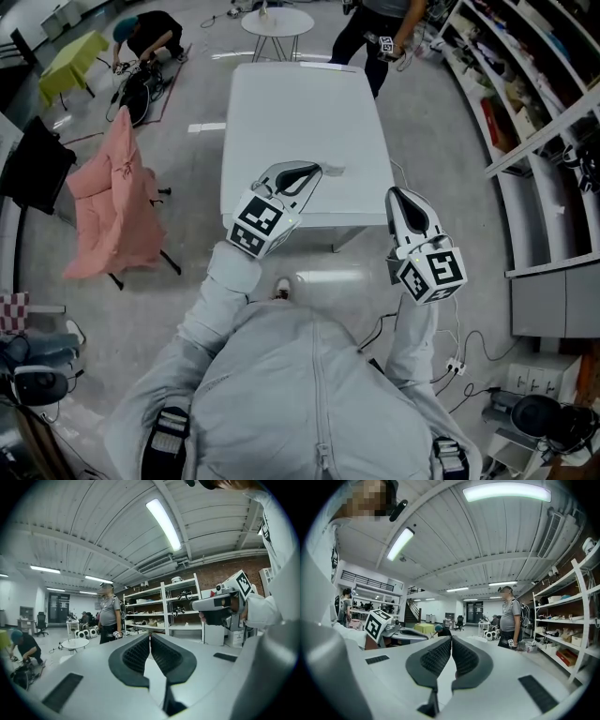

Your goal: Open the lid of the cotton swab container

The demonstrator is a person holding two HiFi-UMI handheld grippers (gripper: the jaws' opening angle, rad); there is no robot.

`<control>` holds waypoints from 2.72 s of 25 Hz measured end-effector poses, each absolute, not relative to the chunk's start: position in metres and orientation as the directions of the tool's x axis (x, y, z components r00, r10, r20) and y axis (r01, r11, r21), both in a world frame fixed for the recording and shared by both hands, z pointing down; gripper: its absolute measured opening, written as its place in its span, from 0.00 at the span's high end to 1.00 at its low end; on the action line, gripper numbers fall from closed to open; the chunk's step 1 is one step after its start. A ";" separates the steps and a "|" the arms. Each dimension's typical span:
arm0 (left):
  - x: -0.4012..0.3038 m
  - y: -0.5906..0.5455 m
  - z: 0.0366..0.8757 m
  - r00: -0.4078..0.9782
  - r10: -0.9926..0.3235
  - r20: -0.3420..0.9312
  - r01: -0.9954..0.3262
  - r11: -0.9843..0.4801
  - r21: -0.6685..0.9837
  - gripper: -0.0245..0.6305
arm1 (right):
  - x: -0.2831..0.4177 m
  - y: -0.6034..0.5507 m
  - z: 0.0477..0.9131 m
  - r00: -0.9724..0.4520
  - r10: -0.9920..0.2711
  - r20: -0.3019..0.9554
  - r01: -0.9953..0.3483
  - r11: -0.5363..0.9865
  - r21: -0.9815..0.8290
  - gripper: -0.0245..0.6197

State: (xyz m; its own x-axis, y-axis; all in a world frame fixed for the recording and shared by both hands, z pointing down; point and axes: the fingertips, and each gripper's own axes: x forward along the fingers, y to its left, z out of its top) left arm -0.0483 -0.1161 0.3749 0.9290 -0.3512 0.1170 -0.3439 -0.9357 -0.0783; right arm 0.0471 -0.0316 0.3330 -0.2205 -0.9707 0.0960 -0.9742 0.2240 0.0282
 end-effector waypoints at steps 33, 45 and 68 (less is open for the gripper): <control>0.044 -0.249 0.431 0.873 -0.446 0.199 -0.458 -0.889 0.015 0.92 | 0.162 -0.187 0.396 -0.292 -0.934 0.209 -0.953 0.302 0.019 0.90; 0.071 -0.270 0.469 0.767 -0.584 0.266 -0.611 -0.791 0.025 0.92 | 0.204 -0.229 0.443 -0.457 -0.855 0.246 -0.882 0.472 0.003 0.90; 0.090 -0.297 0.551 0.639 -0.670 0.378 -0.740 -0.669 0.066 0.92 | 0.208 -0.283 0.545 -0.690 -0.663 0.290 -0.714 0.690 -0.119 0.67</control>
